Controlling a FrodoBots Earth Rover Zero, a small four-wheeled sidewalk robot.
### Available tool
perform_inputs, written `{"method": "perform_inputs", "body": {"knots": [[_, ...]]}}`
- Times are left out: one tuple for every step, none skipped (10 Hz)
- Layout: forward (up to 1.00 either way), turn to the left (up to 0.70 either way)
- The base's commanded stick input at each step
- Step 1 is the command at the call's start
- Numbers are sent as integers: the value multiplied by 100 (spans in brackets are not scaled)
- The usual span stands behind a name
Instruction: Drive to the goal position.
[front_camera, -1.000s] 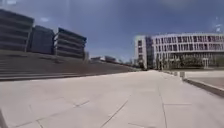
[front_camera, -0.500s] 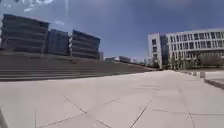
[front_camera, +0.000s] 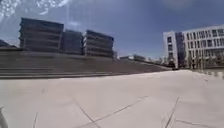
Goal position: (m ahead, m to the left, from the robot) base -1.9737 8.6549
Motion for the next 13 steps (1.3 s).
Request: {"method": "perform_inputs", "body": {"knots": [[70, 8], [70, -18], [70, -27], [70, -27], [70, -27], [70, -27], [70, -19], [70, 0], [70, 0], [70, 0], [70, 4], [70, 27], [70, 27]]}}
